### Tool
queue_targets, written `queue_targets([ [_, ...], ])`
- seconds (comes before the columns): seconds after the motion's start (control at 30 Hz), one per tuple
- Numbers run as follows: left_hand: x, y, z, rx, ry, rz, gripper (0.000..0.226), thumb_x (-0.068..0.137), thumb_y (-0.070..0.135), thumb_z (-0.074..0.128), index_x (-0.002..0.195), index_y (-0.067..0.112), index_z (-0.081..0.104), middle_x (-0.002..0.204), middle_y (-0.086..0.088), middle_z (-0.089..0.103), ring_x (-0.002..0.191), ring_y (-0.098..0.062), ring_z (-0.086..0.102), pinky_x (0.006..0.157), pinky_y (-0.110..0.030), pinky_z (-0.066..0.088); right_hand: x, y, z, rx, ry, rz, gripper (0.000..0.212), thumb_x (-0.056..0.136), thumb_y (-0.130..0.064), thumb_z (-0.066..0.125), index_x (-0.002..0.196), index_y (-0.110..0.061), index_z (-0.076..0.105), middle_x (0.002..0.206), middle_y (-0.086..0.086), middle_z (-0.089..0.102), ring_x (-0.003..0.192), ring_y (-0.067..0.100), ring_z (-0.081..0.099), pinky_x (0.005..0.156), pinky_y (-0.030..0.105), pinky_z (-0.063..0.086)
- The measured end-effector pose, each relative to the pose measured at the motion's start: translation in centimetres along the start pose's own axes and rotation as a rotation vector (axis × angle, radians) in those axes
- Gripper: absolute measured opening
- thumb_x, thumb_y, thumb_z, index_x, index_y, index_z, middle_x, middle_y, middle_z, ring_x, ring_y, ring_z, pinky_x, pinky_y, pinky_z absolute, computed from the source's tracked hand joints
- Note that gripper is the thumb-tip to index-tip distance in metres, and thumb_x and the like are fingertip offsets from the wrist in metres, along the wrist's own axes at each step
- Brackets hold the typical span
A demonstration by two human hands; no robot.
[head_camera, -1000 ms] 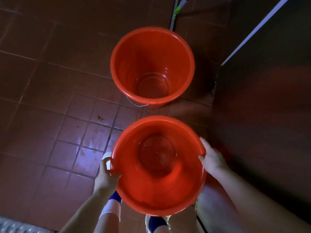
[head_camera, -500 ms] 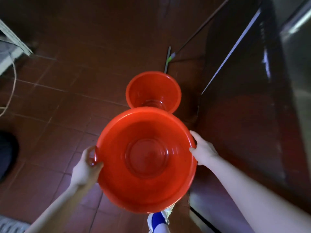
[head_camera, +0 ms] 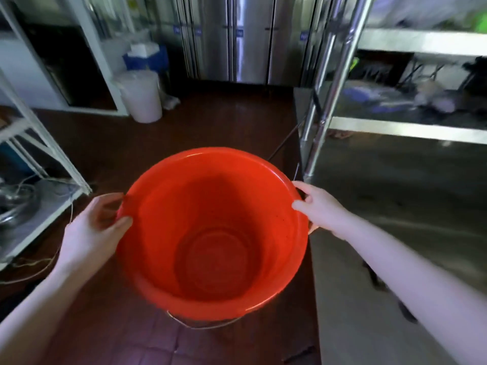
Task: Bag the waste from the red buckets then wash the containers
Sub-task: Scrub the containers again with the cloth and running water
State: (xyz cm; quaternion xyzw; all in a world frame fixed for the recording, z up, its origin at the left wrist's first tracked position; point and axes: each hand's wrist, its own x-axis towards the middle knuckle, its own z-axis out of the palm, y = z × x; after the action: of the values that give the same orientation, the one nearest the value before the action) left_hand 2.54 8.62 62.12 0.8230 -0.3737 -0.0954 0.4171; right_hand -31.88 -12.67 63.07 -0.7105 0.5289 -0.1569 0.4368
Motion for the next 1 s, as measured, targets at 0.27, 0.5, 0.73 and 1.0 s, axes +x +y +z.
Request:
queue_targets([
  [0.27,-3.6,15.2,2.0,-0.115,0.016,0.157,0.042,0.080,0.030,0.070,0.112,0.054,0.057,0.087,0.015,0.069,0.069,-0.002,0.066,0.052,-0.020,0.045,-4.8,-0.4,-15.7,0.012,0.110,-0.041,0.058,0.090,-0.012,0.053,0.143,-0.031,0.042,0.073,0.003,0.074,0.066,0.017,0.072,0.055,0.033,0.058],
  [0.5,-8.8,21.6,9.8,-0.102,0.046,0.101,0.029,0.080,0.030,0.065,0.104,0.046,0.064,0.084,0.011,0.068,0.070,-0.001,0.062,0.055,-0.017,0.041,-5.4,5.7,-24.3,0.005,0.104,-0.031,0.052,0.093,-0.016,0.059,0.142,-0.018,0.045,0.089,0.008,0.074,0.071,0.019,0.073,0.062,0.035,0.060],
  [0.73,-13.7,21.8,14.6,-0.084,0.187,-0.036,0.024,0.085,0.030,0.062,0.107,0.037,0.067,0.088,0.006,0.067,0.070,-0.002,0.057,0.055,-0.018,0.038,-3.7,11.6,-25.7,0.444,-0.029,-0.005,0.027,0.097,-0.017,0.055,0.119,-0.004,0.062,0.094,0.012,0.072,0.084,0.022,0.068,0.079,0.040,0.059],
  [1.0,-16.2,22.7,15.1,-0.055,0.268,-0.079,0.029,0.081,0.033,0.058,0.109,0.036,0.065,0.089,0.005,0.067,0.075,-0.015,0.062,0.062,-0.030,0.045,-3.6,23.6,-22.6,-0.183,0.014,0.061,0.029,0.098,-0.026,0.047,0.116,-0.014,0.065,0.104,0.010,0.068,0.092,0.027,0.064,0.082,0.036,0.051],
])
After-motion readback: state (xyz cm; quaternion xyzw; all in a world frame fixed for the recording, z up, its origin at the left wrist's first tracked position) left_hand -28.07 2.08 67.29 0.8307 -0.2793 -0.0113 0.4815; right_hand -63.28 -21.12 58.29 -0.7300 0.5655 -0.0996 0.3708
